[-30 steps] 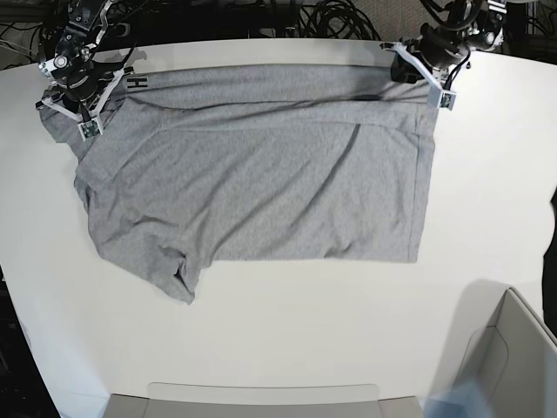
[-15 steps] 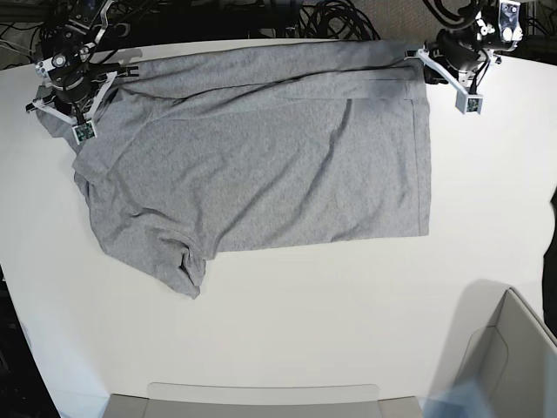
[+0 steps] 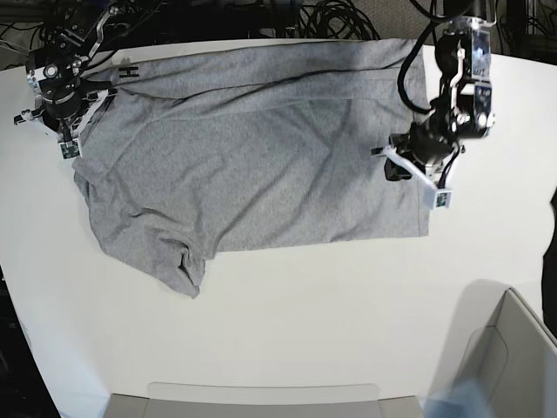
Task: Fold the T-shirt properly
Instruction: 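Release the sleeve and move both grippers to the shirt's hem corners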
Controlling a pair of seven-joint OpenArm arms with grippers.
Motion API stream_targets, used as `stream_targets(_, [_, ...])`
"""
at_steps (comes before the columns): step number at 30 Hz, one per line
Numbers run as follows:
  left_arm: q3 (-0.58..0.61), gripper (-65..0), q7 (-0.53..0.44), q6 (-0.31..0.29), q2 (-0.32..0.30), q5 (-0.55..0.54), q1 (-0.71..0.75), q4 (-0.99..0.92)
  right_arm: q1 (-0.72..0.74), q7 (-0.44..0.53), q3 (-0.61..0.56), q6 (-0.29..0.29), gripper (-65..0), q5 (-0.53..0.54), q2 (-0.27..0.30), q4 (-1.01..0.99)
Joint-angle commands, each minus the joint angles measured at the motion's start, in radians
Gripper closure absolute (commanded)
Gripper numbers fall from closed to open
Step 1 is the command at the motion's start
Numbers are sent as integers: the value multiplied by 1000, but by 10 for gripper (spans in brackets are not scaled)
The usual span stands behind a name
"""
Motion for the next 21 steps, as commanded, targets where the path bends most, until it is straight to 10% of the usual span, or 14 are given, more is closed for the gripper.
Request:
stream_targets(1, [18,-133,3,6,-10,3,-69,-63,23,20,15,11,-60,9,10,20])
stream_targets(13, [51,-133,-74,-1,-32,193,-262,-457,166,15,104,11,-67,1,9,18])
stream_targets(21, [53,-133,-71,-3,-38,309,-297,-456,244,17,93,11,-205,1,10,31])
